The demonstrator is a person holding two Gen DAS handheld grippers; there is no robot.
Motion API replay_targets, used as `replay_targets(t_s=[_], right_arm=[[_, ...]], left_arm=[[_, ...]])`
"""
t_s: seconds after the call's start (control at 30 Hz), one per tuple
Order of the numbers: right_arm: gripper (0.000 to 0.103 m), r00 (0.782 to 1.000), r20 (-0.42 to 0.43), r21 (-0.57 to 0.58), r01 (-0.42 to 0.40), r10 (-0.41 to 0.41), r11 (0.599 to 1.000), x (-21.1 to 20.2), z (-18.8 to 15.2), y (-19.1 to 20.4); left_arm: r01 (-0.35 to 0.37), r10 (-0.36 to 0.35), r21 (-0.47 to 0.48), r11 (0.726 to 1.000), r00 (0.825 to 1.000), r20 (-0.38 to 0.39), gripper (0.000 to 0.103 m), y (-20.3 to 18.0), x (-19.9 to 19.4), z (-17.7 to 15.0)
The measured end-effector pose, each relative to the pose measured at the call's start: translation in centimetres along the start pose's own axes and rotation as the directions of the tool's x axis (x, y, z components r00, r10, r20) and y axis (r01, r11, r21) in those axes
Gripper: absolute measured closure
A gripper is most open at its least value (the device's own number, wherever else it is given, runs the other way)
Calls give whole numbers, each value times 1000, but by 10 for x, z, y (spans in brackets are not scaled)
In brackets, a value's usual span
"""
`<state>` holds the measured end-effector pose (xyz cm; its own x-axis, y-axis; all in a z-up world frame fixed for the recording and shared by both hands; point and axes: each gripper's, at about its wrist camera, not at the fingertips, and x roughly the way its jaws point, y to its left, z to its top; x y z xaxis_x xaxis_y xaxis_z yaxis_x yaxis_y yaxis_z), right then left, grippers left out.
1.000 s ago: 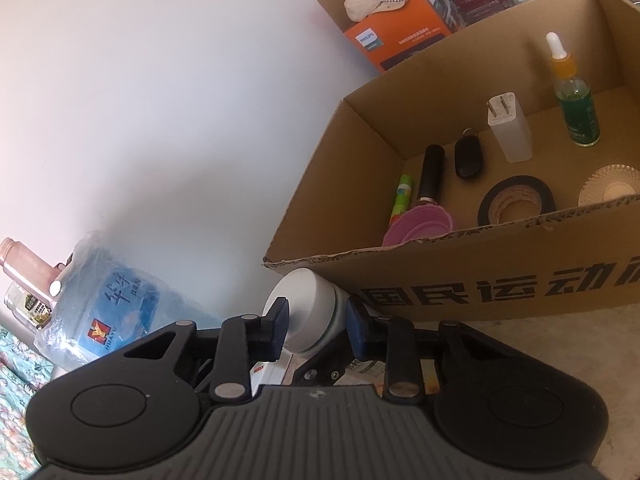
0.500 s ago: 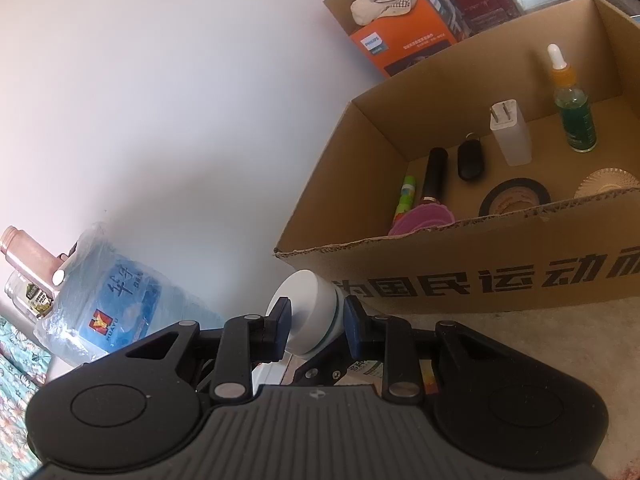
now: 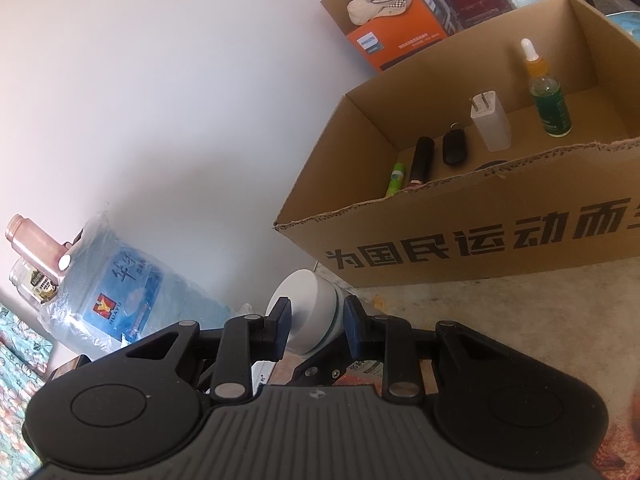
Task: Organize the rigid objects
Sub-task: 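Grasp the white pill bottle with the right gripper, then lift the pill bottle and carry it down into the box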
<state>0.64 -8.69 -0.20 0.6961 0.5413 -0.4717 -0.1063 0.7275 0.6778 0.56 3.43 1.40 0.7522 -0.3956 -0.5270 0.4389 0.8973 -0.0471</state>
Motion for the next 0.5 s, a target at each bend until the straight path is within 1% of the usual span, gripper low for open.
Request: replay_targets(t_s=[0.13, 0.27, 0.4, 0.5], right_arm=[[72, 1000, 0, 5, -5, 5, 1000, -8, -1, -2], [72, 999, 18, -17, -38, 38, 999, -21, 1, 7], [72, 994, 57, -58, -87, 91, 994, -42, 11, 24], [72, 987, 93, -109, -122, 133, 987, -58, 24, 41]], left_arm=[[-1, 1, 19, 1000, 1000, 2, 51, -4, -2, 3], [-18, 16, 47, 999, 999, 30, 51, -10, -17, 13], [-38, 31, 74, 997, 995, 91, 51, -16, -39, 31], [-51, 37, 93, 994, 988, 148, 51, -20, -54, 50]])
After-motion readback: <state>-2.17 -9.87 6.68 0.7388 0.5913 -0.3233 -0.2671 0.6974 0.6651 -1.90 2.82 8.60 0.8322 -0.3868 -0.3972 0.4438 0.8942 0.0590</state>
